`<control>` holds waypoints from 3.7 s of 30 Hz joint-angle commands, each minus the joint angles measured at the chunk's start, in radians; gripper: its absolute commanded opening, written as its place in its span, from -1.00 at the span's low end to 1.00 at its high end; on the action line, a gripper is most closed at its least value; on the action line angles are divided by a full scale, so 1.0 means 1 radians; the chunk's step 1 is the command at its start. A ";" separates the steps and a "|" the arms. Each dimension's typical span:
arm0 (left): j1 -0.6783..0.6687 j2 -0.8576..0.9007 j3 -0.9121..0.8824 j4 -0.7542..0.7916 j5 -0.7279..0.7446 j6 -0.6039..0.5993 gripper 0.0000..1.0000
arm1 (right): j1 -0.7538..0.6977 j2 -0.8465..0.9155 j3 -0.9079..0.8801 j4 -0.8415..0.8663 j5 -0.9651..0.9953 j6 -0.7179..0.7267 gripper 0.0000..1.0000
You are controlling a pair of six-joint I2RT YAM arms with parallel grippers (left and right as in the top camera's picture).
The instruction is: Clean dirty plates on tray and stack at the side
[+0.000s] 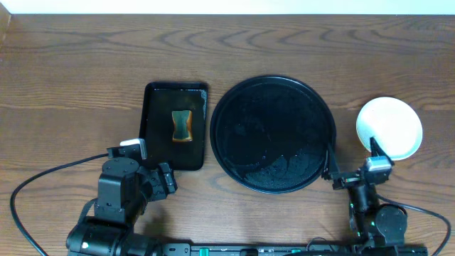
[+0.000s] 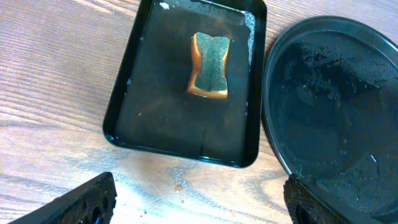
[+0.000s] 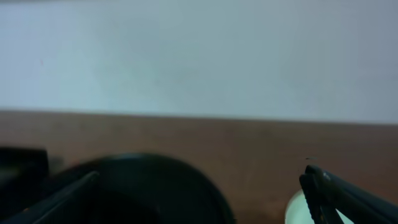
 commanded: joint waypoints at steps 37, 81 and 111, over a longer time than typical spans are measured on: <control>-0.003 -0.006 -0.003 -0.020 -0.062 0.006 0.75 | 0.011 -0.005 -0.004 -0.093 -0.006 -0.025 0.99; 0.109 -0.565 -0.709 0.804 0.016 0.321 0.90 | 0.011 -0.005 -0.004 -0.093 -0.006 -0.025 0.99; 0.109 -0.563 -0.709 0.804 0.015 0.321 0.92 | 0.011 -0.005 -0.004 -0.093 -0.006 -0.025 0.98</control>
